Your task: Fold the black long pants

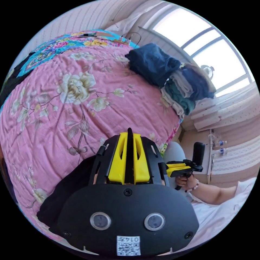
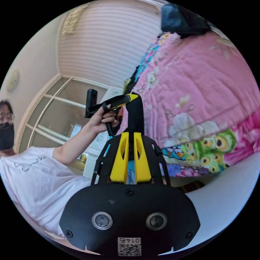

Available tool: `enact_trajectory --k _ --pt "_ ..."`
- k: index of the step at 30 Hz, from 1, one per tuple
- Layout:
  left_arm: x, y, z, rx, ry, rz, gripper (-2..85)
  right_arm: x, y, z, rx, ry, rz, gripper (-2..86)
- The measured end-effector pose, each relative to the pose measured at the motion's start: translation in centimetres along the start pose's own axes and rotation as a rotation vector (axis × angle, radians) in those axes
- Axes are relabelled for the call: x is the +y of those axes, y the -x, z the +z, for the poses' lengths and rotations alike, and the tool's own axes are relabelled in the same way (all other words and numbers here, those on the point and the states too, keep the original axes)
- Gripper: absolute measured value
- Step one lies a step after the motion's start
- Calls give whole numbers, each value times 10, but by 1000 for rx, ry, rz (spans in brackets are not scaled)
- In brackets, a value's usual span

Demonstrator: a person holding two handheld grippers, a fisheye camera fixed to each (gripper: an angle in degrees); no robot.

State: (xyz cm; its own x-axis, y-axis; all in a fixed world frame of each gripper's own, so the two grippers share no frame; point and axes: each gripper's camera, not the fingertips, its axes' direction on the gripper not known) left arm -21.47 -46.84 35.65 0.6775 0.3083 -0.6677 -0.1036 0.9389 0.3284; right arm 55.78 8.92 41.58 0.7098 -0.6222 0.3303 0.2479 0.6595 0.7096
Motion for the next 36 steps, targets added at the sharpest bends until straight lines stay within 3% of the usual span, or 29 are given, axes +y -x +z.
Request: enact_trajectory --k 3,6,10,12,14,18,23,26,29,36 --pt "53 13 -64 -95 -127 67 24 -15 34 26 -72 127 -125 23" --pt "116 30 -117 -314 -232 77 13 -35 83 79 -173 282 -279 25" --pt "207 66 -191 -498 -444 -93 13 -40 166 191 -321 473 -431 39" --pt "245 87 -216 -585 -501 -221 26 -29 194 240 -326 563 -490 59" --pt "299 126 -231 -669 -514 -439 44 -10 209 298 -253 775 -560 68" --pt "366 166 -231 -594 -471 -602 64 1 201 317 -151 848 -518 70" --pt "411 189 -204 -515 -459 -582 107 -25 160 279 76 671 -349 75" --pt "418 209 -192 -364 -465 -594 147 -39 143 260 184 553 -271 85" --pt "418 232 -174 -274 -402 -624 166 -45 141 267 267 571 -256 91" --pt "417 260 -157 -233 -367 -662 164 -61 155 296 357 612 -250 86"
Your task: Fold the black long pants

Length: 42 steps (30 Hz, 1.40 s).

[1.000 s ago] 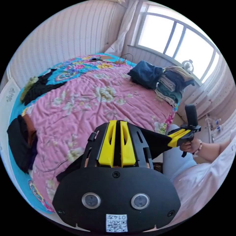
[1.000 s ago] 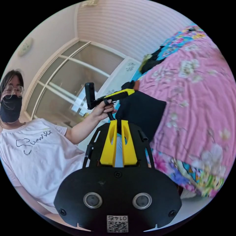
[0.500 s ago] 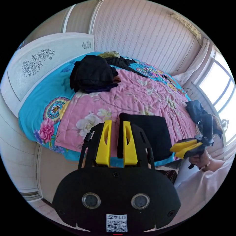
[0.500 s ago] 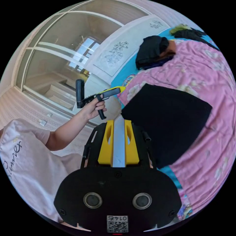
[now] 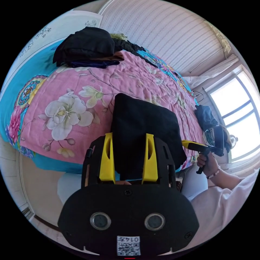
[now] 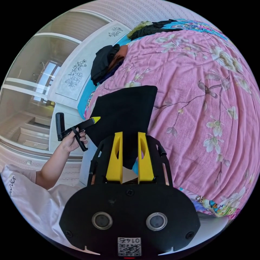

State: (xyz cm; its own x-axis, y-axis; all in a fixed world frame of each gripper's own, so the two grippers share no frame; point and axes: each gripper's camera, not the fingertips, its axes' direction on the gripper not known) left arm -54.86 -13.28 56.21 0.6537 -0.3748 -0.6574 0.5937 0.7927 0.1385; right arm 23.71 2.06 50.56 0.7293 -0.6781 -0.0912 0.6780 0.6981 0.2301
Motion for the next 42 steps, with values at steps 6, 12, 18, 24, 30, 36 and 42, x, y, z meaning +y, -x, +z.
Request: enact_trajectory --k 6,12,18,24,30,36,42 --pt "-14 10 7 9 34 31 167 -16 16 -19 -12 -28 -5 101" --pt "-32 21 19 57 82 13 174 -26 19 -55 -44 -132 71 104" --pt "-48 17 26 20 88 83 206 -59 35 -53 -17 -41 -3 165" --pt "-59 16 43 107 75 111 167 -82 58 -57 -85 46 -9 143" --pt "-70 16 40 195 87 73 86 -96 110 -105 -54 93 -222 62" --pt "-63 -13 45 253 97 80 60 -92 193 -156 113 110 -545 48" --pt "-75 -89 62 349 58 136 57 -84 202 -243 205 69 -575 46"
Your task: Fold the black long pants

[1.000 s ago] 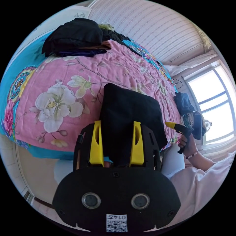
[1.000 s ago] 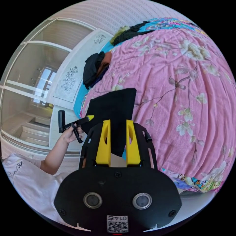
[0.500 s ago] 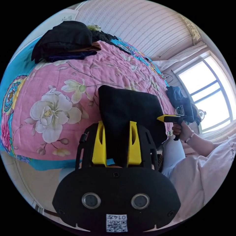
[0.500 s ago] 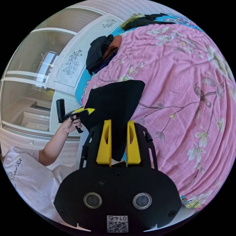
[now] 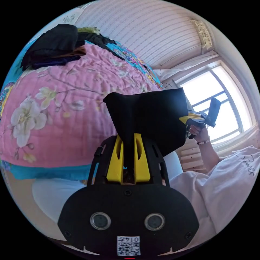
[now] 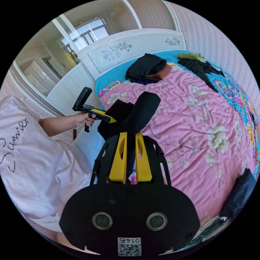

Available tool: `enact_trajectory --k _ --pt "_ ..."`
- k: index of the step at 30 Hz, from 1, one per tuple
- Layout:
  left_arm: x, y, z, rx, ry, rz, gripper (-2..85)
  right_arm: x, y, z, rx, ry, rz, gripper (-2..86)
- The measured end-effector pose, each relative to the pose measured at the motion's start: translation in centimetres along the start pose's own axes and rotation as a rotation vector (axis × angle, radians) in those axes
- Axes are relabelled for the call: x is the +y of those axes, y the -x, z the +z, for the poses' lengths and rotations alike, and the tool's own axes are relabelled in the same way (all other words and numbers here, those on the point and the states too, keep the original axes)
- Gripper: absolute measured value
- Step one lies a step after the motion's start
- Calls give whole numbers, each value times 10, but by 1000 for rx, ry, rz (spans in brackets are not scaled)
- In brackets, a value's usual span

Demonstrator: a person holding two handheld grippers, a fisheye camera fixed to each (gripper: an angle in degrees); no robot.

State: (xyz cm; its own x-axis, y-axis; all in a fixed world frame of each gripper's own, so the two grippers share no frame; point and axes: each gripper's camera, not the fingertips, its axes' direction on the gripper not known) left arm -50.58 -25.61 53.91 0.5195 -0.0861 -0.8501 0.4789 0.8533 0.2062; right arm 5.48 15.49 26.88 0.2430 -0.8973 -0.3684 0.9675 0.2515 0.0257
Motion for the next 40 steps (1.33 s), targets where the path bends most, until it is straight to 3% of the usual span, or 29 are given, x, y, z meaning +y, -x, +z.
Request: enact_trajectory --k 6,9,13,15,17,21,26,30,32,34,40 --pt "-83 -114 99 186 39 178 58 48 -53 -138 191 -30 132 50" --pt "-145 -206 162 256 44 296 64 63 -82 -229 453 16 192 58" --pt "-234 -324 271 222 131 378 84 77 -172 -334 711 38 499 80" --pt "-257 -351 313 160 188 326 79 91 -213 -348 794 63 649 88" --pt "-265 -372 352 156 232 324 57 114 -258 -336 725 101 821 87" --pt "-251 -387 384 119 327 429 53 135 -293 -277 622 218 897 72" --pt "-213 -366 344 33 297 638 49 140 -280 -243 840 138 934 9" --pt "-162 -321 279 -32 267 722 23 126 -244 -243 863 58 877 12" --pt "-119 -282 225 -59 237 726 6 116 -193 -236 736 -193 763 19" --pt "-85 -255 185 -115 241 723 5 105 -152 -209 590 -283 645 28" --pt "8 -180 49 -342 19 594 48 32 -21 -38 226 -147 444 55"
